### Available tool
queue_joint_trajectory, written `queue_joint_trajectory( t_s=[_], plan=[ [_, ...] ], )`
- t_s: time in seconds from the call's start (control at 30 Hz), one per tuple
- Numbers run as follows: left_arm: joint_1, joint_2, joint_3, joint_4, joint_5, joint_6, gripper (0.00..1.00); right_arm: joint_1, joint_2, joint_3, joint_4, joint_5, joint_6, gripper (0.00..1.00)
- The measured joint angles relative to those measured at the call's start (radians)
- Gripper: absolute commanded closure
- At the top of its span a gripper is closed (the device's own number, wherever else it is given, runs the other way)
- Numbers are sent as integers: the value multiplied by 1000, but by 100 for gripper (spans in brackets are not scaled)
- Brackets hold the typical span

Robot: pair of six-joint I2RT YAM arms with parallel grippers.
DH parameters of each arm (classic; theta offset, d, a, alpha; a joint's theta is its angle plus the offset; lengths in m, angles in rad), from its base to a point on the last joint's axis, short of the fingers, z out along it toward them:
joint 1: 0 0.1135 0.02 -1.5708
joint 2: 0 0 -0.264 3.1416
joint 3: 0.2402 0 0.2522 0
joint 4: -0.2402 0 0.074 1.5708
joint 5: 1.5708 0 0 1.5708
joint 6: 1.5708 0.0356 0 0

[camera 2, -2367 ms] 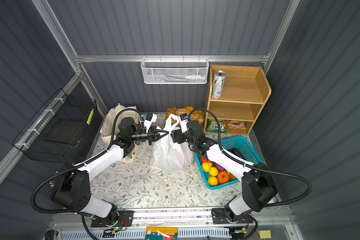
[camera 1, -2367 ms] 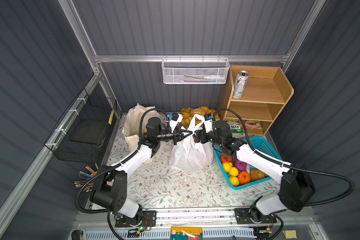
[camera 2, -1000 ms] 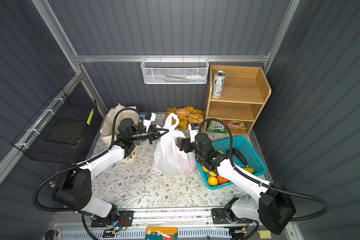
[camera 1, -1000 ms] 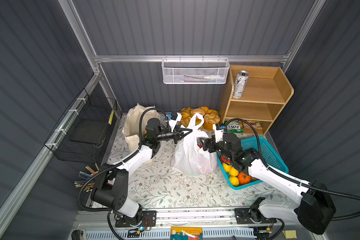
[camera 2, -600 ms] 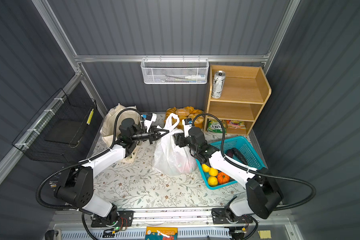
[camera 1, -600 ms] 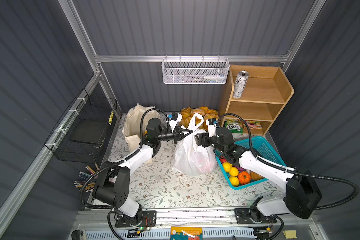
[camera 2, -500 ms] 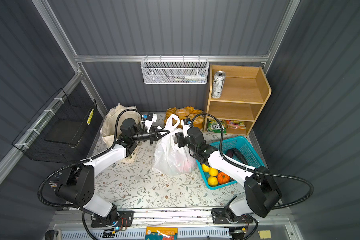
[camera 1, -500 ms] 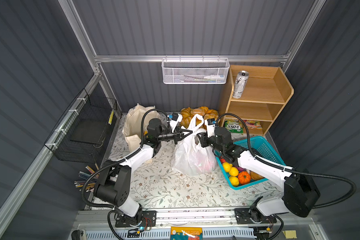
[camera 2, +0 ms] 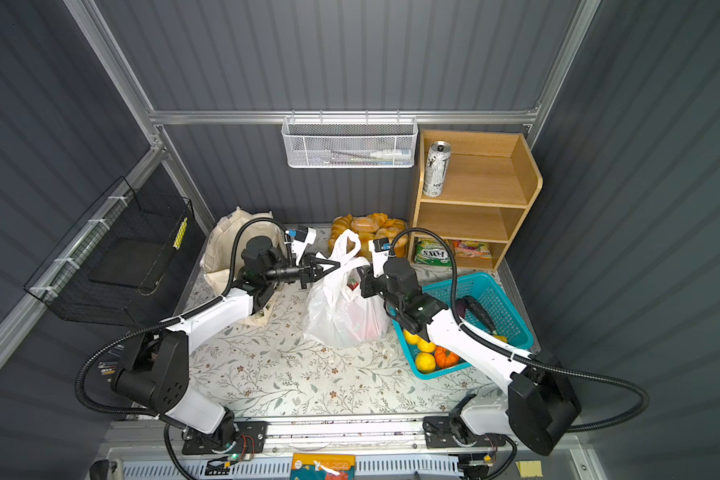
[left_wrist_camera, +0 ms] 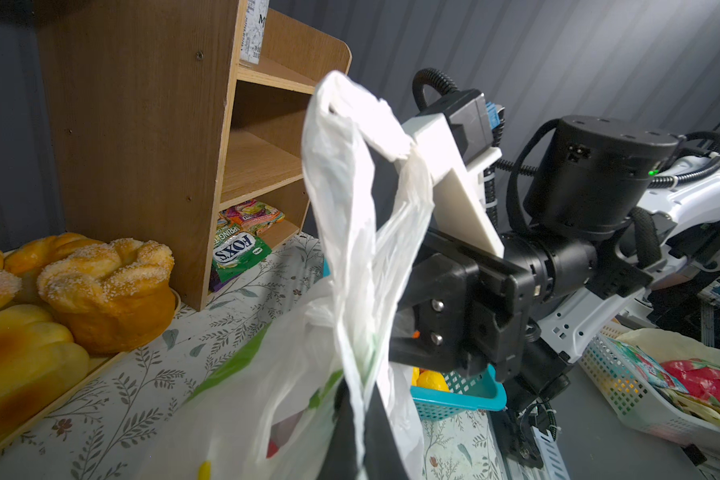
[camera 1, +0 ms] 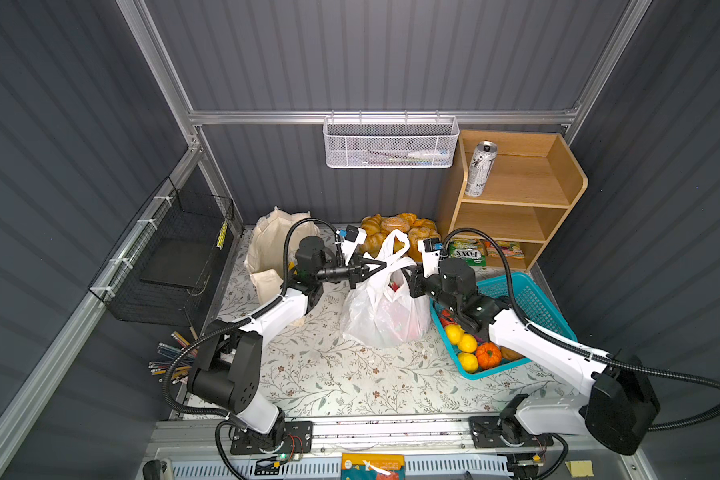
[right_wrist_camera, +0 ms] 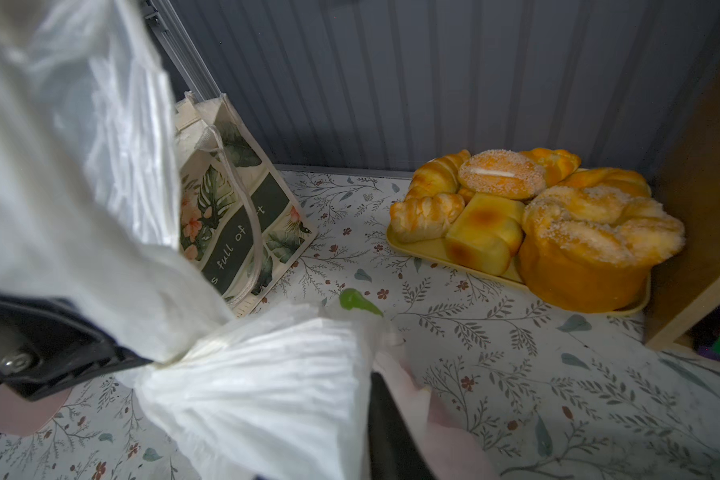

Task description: Place the mixed food into the grocery bags and tie them

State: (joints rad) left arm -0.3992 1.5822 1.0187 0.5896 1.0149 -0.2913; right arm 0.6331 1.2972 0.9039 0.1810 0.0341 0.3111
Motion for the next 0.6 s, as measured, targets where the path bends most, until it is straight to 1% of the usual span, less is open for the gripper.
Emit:
queue_joint_trajectory(
  t_s=[0.17,0.23,0.3,0.4,0.5,0.6],
  plan=[
    [1,0,2,-10,4,2,100,-64,-124,40,-155,-82,12,27],
    [1,0,2,-14,7,3,100,-88,-179,101,-218,-122,17,23],
    [1,0,2,-16,7,6,100,-106,-195,195,-268,-168,20,20],
    [1,0,2,-21,8,11,100,-120,-150,364,-322,-226,17,16],
    [1,0,2,-21,10,11,100,-121,-52,514,-378,-280,10,14],
    [1,0,4,-21,11,11,100,-120,38,588,-440,-312,2,14]
  ],
)
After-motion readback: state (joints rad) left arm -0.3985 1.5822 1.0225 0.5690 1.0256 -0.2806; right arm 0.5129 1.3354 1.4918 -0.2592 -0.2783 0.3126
